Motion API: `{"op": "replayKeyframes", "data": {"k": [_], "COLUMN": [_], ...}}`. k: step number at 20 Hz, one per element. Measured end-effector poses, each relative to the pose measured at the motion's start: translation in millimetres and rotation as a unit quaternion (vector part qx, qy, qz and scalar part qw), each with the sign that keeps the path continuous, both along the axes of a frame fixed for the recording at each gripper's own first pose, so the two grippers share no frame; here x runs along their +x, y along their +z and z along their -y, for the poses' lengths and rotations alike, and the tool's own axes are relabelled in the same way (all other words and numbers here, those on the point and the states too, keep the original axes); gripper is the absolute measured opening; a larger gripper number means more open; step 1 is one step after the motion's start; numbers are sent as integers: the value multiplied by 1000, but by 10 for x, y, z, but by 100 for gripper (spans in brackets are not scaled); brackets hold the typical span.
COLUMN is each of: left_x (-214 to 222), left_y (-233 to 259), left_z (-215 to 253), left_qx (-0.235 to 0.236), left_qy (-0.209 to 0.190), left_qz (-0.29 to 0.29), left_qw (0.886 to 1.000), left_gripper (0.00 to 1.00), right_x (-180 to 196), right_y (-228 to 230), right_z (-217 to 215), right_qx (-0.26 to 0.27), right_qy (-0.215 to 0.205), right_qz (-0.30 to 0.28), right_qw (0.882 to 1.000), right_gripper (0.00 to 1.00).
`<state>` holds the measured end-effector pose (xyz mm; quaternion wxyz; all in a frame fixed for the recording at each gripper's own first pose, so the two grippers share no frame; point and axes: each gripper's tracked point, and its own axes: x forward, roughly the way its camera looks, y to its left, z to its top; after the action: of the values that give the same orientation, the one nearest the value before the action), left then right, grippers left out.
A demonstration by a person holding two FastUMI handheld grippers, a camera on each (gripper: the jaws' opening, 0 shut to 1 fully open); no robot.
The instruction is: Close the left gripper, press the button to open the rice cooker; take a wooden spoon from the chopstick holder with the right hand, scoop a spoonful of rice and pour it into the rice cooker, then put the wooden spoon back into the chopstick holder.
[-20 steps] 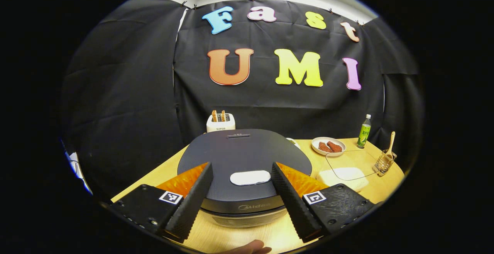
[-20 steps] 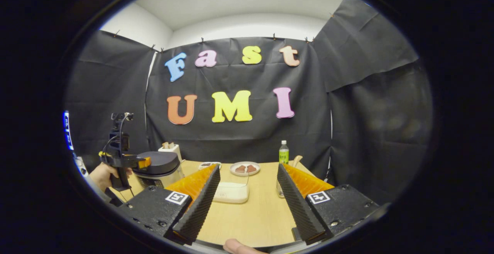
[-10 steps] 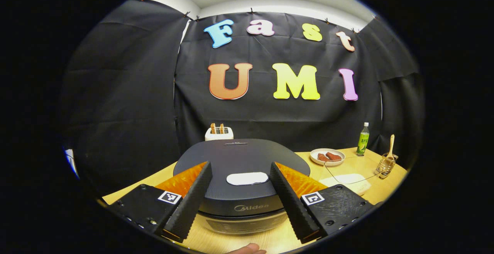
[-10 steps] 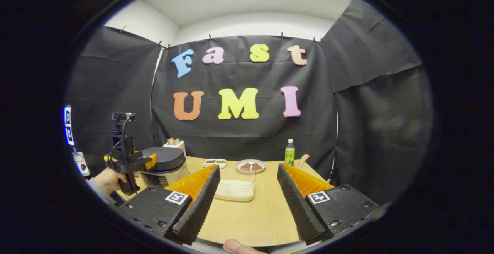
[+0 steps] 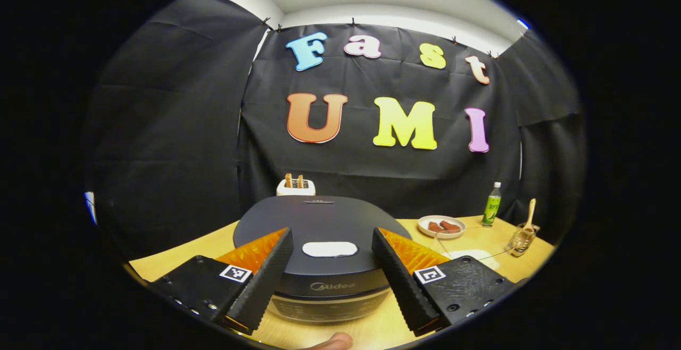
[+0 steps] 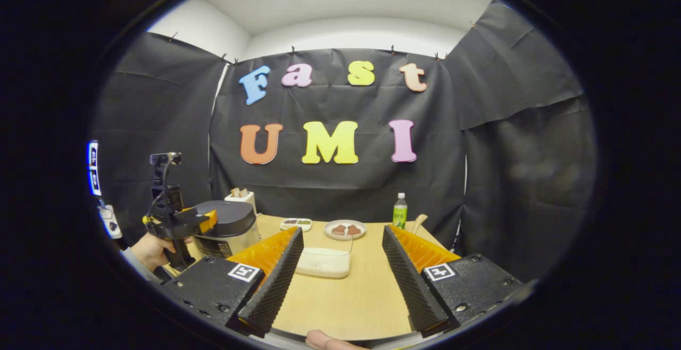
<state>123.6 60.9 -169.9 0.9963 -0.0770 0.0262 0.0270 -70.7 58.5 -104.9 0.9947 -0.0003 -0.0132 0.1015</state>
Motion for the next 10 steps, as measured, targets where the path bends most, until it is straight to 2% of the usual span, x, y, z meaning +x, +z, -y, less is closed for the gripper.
{"op": "replayKeyframes", "data": {"k": [3, 6, 10], "left_x": [-137, -334, -671], "left_y": [151, 363, 632], "left_z": [9, 48, 304], "left_qx": [7, 33, 40], "left_qy": [0, 5, -16], "left_qz": [-5, -8, -13], "left_qw": [1000, 999, 999], "left_gripper": [95, 94, 94], "right_x": [23, 38, 17], "right_y": [-18, -8, 12], "right_z": [3, 16, 43], "right_qx": [4, 2, -1], "right_qy": [-5, -9, -13], "right_qz": [-5, -6, -3], "right_qw": [1000, 1000, 1000], "right_gripper": [97, 97, 96]}}
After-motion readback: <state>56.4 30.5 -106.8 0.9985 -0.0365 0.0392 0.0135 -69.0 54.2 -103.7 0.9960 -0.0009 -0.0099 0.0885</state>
